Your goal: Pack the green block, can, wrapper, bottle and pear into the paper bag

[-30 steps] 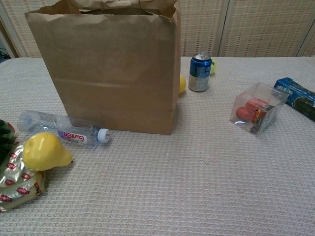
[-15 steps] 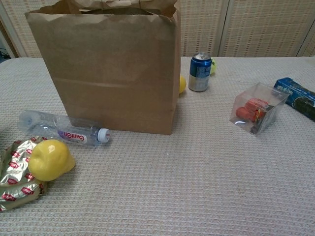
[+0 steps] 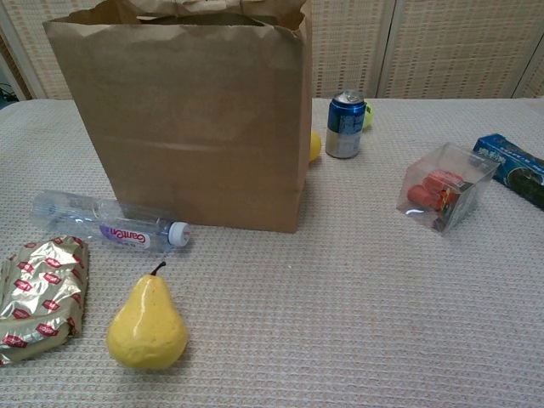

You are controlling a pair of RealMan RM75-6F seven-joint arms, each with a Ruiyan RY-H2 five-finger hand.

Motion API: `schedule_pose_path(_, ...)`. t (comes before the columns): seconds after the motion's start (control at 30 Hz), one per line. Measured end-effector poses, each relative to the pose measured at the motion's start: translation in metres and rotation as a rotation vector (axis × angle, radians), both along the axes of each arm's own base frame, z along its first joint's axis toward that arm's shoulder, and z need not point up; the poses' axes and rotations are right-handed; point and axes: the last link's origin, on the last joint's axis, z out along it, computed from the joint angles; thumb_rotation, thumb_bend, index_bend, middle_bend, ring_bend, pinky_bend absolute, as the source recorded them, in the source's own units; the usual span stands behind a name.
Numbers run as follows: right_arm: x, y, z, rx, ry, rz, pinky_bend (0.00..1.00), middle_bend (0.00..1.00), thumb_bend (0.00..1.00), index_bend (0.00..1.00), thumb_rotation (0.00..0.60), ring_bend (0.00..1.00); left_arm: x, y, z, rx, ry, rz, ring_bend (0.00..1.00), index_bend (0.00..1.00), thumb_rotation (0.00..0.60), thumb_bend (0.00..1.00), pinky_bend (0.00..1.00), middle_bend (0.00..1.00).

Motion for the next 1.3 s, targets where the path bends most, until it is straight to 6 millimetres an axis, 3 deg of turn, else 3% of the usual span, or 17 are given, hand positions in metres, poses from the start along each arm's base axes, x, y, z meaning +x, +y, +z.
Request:
schedule_pose_path(0.13, 0.000, 0.000, 0.000, 0.000, 0.003, 0.000, 0.06, 0.00, 0.01, 0.00, 0.600, 0.00, 0.017, 0.006, 0.006, 0.100, -0.189, 0.006, 0.62, 0.72, 0.600, 0.64, 0.70, 0.67)
schedule_pose_path(0.27, -0.001, 0.001, 0.000, -0.002, 0.008, -0.006, 0.06, 0.00, 0.02, 0.00, 0.600, 0.00, 0.046, 0.015, 0.016, 0.174, -0.327, -0.035, 0.62, 0.72, 0.600, 0.64, 0.70, 0.67)
schedule_pose_path(0.53, -0.002, 0.002, 0.000, 0.003, 0.010, -0.012, 0.06, 0.00, 0.01, 0.00, 0.600, 0.00, 0.108, 0.038, 0.020, 0.211, -0.296, -0.155, 0.62, 0.72, 0.600, 0.65, 0.70, 0.67)
schedule_pose_path(0.73, -0.002, 0.003, 0.000, 0.007, 0.008, -0.012, 0.06, 0.00, 0.01, 0.00, 0.600, 0.00, 0.154, 0.059, -0.002, 0.204, -0.156, -0.267, 0.62, 0.72, 0.600, 0.66, 0.71, 0.67)
schedule_pose_path(0.97, -0.002, 0.003, -0.001, 0.016, -0.001, -0.018, 0.06, 0.00, 0.02, 0.00, 0.600, 0.00, 0.202, 0.075, -0.048, 0.170, -0.125, -0.357, 0.62, 0.72, 0.600, 0.65, 0.71, 0.67)
schedule_pose_path(1.1, -0.001, 0.004, -0.001, 0.026, -0.010, -0.020, 0.06, 0.00, 0.02, 0.00, 0.600, 0.00, 0.218, 0.083, -0.066, 0.152, -0.140, -0.363, 0.62, 0.72, 0.600, 0.65, 0.71, 0.67)
schedule_pose_path(1.3, 0.000, 0.004, -0.001, 0.030, -0.017, -0.022, 0.06, 0.00, 0.02, 0.00, 0.600, 0.00, 0.227, 0.097, -0.077, 0.151, -0.103, -0.353, 0.62, 0.72, 0.600, 0.65, 0.70, 0.67)
